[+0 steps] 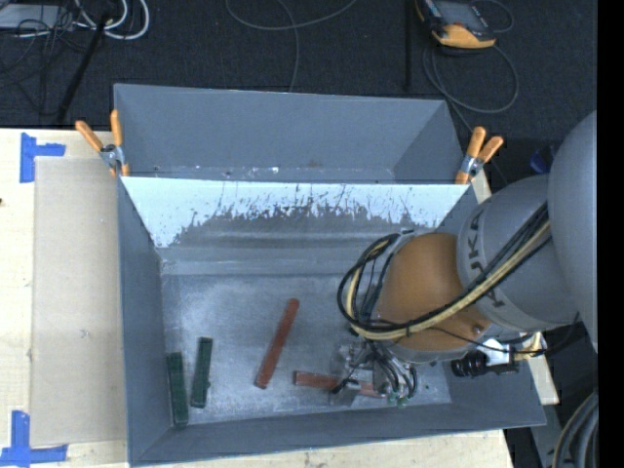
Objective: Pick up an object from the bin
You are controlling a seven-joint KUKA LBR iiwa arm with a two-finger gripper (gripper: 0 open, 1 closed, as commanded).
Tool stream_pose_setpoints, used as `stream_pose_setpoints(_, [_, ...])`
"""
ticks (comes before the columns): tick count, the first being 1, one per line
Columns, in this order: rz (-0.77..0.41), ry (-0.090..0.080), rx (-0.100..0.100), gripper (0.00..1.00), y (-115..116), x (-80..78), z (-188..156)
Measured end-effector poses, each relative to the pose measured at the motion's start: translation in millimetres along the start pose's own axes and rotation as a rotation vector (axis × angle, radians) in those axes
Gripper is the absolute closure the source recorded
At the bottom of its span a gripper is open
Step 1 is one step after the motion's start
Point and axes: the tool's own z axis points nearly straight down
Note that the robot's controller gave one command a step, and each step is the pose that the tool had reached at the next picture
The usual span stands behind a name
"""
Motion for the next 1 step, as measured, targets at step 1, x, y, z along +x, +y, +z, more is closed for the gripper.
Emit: stream_pose_setpoints(1, [-0.001, -0.003, -0.001, 1.00, 0.3, -0.3, -45.4])
